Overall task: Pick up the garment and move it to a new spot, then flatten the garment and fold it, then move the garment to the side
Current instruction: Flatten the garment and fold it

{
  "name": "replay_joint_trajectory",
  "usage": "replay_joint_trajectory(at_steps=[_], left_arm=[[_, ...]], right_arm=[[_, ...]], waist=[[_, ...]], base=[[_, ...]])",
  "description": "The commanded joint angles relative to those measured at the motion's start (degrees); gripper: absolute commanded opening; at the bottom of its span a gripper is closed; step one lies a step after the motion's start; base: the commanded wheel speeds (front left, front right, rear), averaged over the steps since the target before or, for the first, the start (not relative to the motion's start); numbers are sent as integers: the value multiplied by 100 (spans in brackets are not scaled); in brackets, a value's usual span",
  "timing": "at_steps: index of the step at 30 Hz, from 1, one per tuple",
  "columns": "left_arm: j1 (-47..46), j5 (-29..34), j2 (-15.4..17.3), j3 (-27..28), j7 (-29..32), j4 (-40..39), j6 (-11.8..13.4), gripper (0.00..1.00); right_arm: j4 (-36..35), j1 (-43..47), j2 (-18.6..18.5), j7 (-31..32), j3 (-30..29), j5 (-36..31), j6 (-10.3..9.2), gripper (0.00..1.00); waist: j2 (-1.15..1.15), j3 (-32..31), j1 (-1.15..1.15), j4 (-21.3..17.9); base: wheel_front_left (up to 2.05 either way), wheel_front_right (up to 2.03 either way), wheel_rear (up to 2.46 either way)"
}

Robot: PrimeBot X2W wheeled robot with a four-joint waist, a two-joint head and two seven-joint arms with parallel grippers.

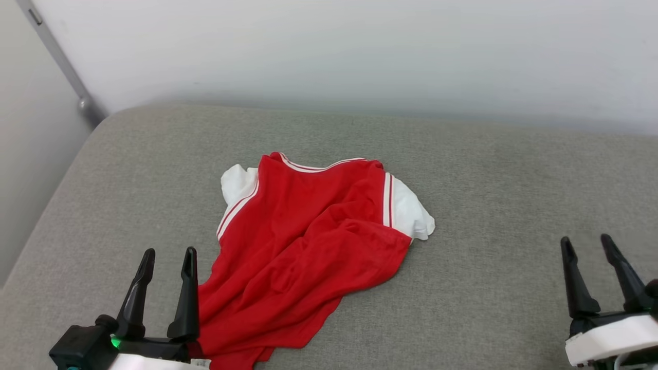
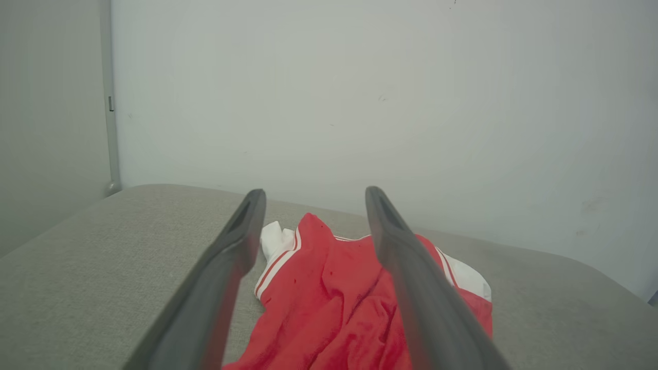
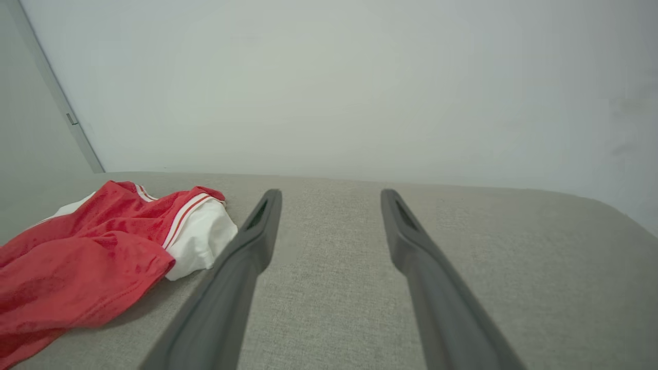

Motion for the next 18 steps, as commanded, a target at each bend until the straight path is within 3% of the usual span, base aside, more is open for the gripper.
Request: replay_joint_trajectory(at_steps=[1,5,10,18], left_arm=[[35,-23,-5,-18,-12,15,4,100],[30,-26,3,-65,-12,78,4,100],[-57,-75,-20,-124,-12,217,3,100],[-149,-145,-53,-247,-12,440,3,100]], right_arm=[[125,-155,-57,-11,59,94,-4,100],[761,-490,-228,-11,383,419,-4,100],[1905,-1322,-591,11,1227,1054,-4,100],[3032,-3015,-853,1654,2623,2256,-5,100]], waist=[[0,9,0,44],[0,21,0,149],[0,73,0,263],[0,189,0,379]], base=[[0,0,0],[0,0,0],[0,0,0],[0,0,0]])
